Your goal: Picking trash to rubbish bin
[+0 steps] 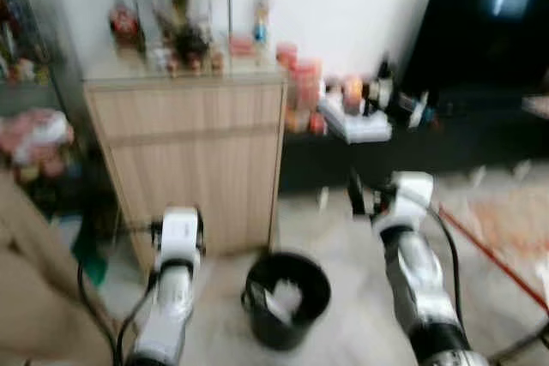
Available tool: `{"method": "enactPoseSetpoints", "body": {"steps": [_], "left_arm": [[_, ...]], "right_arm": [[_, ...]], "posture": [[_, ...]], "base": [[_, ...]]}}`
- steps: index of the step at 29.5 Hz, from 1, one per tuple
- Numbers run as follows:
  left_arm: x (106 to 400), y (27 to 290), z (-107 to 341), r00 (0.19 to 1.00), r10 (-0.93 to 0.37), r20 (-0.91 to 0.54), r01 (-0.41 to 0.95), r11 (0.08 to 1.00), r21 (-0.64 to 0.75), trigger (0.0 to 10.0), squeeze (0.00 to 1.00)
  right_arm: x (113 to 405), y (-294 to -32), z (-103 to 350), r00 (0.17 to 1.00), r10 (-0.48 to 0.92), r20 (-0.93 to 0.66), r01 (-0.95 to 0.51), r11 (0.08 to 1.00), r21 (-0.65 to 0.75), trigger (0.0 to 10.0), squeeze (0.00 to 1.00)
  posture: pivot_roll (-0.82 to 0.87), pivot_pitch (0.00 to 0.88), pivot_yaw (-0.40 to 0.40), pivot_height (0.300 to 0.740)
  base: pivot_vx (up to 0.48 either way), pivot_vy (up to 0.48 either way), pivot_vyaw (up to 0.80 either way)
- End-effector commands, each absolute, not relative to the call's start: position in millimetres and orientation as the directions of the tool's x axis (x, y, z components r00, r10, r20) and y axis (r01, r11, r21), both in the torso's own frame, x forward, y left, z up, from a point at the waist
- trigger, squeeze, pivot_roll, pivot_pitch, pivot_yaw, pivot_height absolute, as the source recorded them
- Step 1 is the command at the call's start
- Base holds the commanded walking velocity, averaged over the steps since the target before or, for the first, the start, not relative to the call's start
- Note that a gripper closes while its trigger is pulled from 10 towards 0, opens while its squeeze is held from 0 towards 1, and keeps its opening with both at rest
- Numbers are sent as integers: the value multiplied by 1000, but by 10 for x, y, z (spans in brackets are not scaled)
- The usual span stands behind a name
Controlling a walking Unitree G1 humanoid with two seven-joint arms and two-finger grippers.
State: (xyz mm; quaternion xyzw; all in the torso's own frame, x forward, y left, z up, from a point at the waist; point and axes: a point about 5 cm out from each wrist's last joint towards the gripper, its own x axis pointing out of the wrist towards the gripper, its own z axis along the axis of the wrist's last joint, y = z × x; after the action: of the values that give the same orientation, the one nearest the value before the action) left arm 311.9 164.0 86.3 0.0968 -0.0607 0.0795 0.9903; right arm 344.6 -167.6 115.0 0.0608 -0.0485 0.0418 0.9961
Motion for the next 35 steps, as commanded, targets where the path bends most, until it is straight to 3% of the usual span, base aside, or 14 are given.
{"method": "enactPoseSetpoints", "body": {"steps": [1,11,17,22,26,35], "left_arm": [[3162,1609,857,983,141,121,-161,971,177,10000,0],[2931,1742,186,962,159,-222,-114,973,202,10000,0],[2402,1900,-401,828,213,-518,-106,968,228,10000,0],[2255,1904,-522,786,213,-580,-88,968,237,10000,0],[1941,1905,-724,706,223,-673,-91,970,226,10000,0],[1773,1916,-820,645,246,-723,-118,967,224,10000,0]], "right_arm": [[3475,-1738,1168,993,71,97,-82,990,115,10000,0],[3242,-1997,517,977,56,-205,-36,994,100,10000,0],[2713,-2218,-139,857,-46,-513,123,986,117,10000,0],[2571,-2234,-271,816,-62,-574,151,983,108,10000,0],[2319,-2256,-461,760,-71,-646,203,970,132,10000,0],[2139,-2253,-583,716,-86,-692,238,963,127,10000,0]], "posture": [[-93,0,-115,740],[-90,5,-120,740],[-92,16,-121,740],[-87,21,-119,740],[-86,29,-116,740],[-88,27,-117,740]], "base": [[0,0,0],[0,0,0],[0,0,0],[0,0,0],[0,0,0],[0,0,0]]}}
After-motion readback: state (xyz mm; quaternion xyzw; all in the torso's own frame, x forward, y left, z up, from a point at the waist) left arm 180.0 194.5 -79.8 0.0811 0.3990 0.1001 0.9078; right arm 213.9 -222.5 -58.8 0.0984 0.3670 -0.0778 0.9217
